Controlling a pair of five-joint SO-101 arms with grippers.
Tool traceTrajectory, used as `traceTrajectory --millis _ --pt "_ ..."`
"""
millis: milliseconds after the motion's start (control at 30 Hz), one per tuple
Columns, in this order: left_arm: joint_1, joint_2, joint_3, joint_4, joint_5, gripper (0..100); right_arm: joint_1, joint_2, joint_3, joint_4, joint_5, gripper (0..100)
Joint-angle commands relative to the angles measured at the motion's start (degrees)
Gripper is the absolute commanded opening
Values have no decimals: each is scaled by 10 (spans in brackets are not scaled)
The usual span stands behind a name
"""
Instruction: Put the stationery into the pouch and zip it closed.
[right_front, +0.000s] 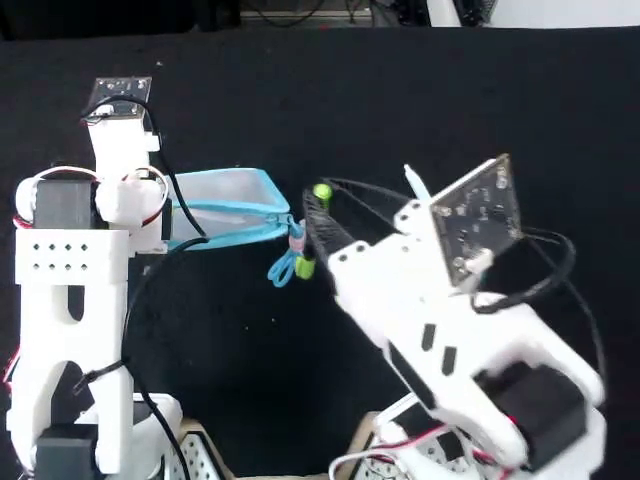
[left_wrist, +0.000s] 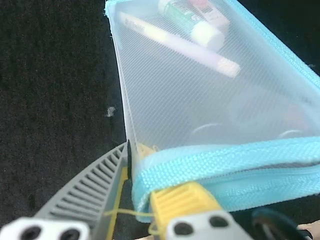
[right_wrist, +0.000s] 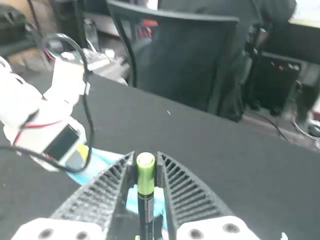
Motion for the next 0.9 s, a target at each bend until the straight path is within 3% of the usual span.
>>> traceTrajectory --millis 0,367,700,867 --pt "0 5 8 -1 7 30 -15 -42 73 -114 -5 11" --pt "2 5 17 -2 7 30 -15 -154 225 -329 -8 11" --pt "4 5 17 -2 7 30 -18 -167 249 -355 -8 11" --pt "4 5 18 -2 7 30 -71 -167 239 -354 -4 11"
